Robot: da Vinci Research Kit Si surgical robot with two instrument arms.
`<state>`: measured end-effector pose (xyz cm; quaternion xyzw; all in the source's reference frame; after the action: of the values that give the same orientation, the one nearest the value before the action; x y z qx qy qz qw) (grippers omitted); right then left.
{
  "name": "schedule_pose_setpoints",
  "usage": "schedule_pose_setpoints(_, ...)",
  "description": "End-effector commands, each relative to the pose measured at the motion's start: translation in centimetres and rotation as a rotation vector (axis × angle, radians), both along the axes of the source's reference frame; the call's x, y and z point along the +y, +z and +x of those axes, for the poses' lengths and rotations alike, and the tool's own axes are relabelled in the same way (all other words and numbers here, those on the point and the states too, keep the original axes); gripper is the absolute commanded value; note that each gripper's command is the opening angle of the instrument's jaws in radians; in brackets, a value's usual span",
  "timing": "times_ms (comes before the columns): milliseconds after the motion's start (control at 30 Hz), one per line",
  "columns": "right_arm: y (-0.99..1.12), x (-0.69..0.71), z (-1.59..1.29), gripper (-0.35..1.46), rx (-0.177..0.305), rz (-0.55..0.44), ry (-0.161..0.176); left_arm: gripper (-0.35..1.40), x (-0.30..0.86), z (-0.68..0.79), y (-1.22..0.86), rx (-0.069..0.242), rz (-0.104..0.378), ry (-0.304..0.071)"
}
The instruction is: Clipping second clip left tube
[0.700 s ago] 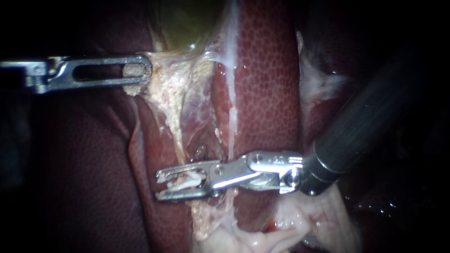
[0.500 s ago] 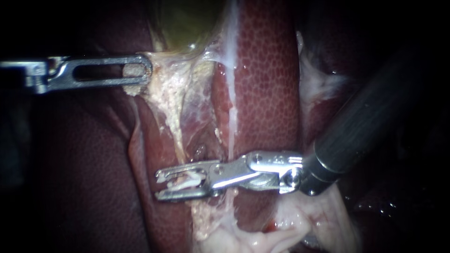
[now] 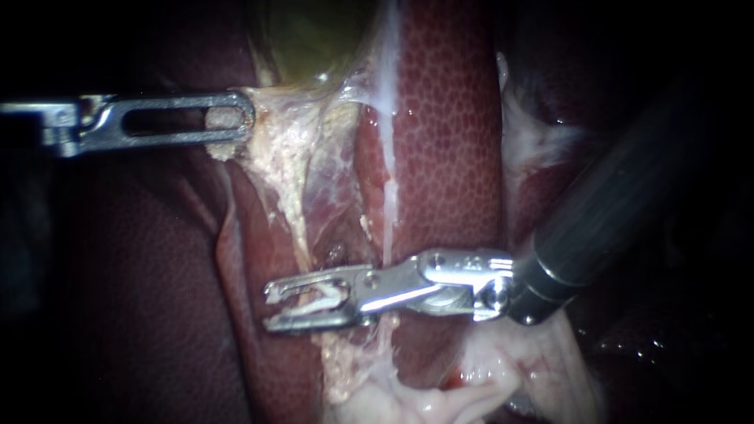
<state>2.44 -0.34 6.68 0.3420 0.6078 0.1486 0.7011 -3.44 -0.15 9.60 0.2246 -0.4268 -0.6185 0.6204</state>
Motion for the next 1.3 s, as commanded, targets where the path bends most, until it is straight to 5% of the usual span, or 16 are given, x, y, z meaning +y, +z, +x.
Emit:
schedule_pose_setpoints(33, -0.02, 0.02, -0.03, 0.07, -0.002, 0.0, 0.005, -0.35, 0.0, 0.0, 0.0, 0.0, 0.0, 0.0)
schedule_pose_setpoints(533, -0.28, 0.36, -0.51, 0.18, -0.015, 0.005, 0.034, -0.35, 0.0, 0.01, -0.01, 0.0, 0.0, 0.0)
schedule_pose_setpoints(733, -0.27, 0.37, -0.54, 0.42, -0.028, -0.005, 0.052, -0.35, 0.0, 0.01, 0.0, 0.0, 0.0, 0.0)
schedule_pose_setpoints(1300, -0.07, 0.19, -0.37, 0.47, -0.026, -0.02, 0.045, -0.35, 0.0, 0.01, 0.0, 0.0, 0.0, 0.0)
